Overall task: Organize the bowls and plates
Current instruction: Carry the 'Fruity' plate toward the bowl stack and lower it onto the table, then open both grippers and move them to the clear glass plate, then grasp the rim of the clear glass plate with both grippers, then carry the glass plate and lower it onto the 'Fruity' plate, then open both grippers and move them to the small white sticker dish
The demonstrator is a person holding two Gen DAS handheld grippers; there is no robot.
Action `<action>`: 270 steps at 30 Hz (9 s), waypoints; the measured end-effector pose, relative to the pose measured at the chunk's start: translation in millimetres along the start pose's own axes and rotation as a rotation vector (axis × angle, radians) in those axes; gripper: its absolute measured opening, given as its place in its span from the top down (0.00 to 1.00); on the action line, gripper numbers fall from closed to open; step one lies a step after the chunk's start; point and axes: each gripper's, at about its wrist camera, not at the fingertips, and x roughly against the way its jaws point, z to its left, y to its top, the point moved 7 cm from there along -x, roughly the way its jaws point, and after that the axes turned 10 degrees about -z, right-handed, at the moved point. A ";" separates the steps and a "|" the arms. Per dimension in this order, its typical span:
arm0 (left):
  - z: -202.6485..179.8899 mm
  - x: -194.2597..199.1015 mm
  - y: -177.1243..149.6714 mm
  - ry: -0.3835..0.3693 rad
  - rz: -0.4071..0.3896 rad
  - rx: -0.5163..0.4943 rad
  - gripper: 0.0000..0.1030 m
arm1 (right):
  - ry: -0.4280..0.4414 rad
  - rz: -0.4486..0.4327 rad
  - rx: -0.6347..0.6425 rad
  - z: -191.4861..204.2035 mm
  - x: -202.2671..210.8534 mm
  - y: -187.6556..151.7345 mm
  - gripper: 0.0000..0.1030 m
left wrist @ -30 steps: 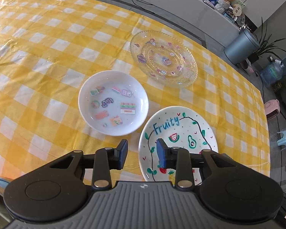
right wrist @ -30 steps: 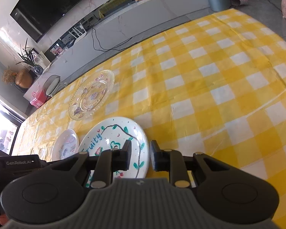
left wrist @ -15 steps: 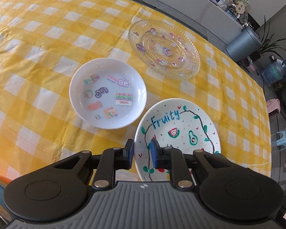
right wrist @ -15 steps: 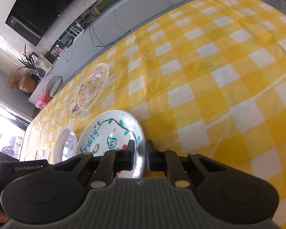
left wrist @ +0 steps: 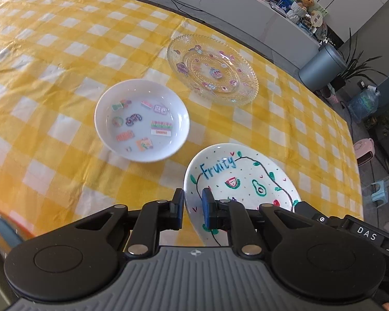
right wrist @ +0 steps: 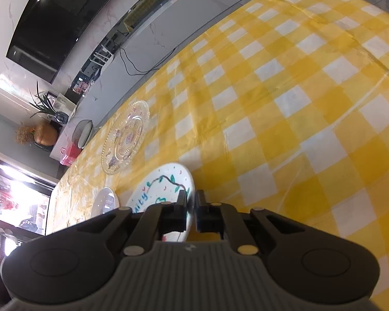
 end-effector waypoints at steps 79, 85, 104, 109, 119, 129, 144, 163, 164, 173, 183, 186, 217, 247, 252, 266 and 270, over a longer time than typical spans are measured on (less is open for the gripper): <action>-14.3 92.8 -58.9 -0.075 -0.031 -0.136 0.79 | -0.117 -0.128 0.178 1.1 111.3 -39.4 0.64; -20.4 106.4 -5.8 -0.100 -0.025 -0.252 0.79 | -0.047 -0.186 0.129 23.2 97.7 -27.3 0.62; -14.0 -6.5 139.6 -0.050 -0.037 -0.405 0.59 | 0.002 -0.011 0.033 68.6 -43.7 16.3 0.61; -8.3 -57.3 154.5 -0.034 0.002 -0.377 0.59 | -0.008 -0.021 0.038 78.5 -82.5 45.0 0.61; 24.4 -112.6 166.0 -0.076 0.068 -0.217 0.59 | -0.039 0.010 0.058 81.2 -143.8 63.3 0.64; 26.2 -117.6 169.9 -0.127 0.053 -0.213 0.86 | -0.010 -0.006 0.045 82.1 -158.3 62.9 0.86; 16.6 -98.8 163.5 -0.097 0.056 -0.200 0.90 | -0.001 0.008 -0.035 73.0 -136.1 58.2 0.96; -46.6 13.9 61.9 -0.152 0.059 -0.204 0.91 | -0.007 -0.053 -0.123 19.7 19.7 29.6 0.96; -49.8 20.2 54.9 -0.157 0.057 -0.195 0.91 | -0.005 -0.055 -0.126 15.7 29.7 26.8 0.96; -59.5 60.0 -13.3 -0.203 0.053 -0.128 0.90 | -0.026 -0.059 -0.140 -22.4 104.2 0.6 0.96; -26.3 68.5 -61.6 -0.201 0.037 0.005 0.90 | -0.054 0.000 -0.129 -46.8 115.7 -37.8 0.96; -23.0 68.2 -69.8 -0.195 0.013 -0.003 0.90 | -0.064 0.008 -0.116 -47.4 113.3 -41.0 0.96; -9.2 61.4 -96.4 -0.110 -0.030 -0.077 0.91 | -0.161 0.065 0.134 -28.5 103.0 -59.0 0.93; -21.8 65.6 -106.3 -0.044 -0.108 -0.285 0.90 | -0.233 0.074 0.258 -20.2 101.9 -64.9 0.95; -23.1 65.8 -106.1 -0.044 -0.110 -0.313 0.89 | -0.224 0.083 0.232 -23.0 100.8 -64.3 0.91; -36.2 93.0 -67.4 -0.086 -0.098 -0.336 0.64 | -0.169 -0.010 0.201 -18.6 114.6 -51.3 0.67; -51.0 105.1 -45.7 -0.140 -0.065 -0.448 0.53 | -0.182 -0.032 0.265 -7.0 115.6 -48.9 0.57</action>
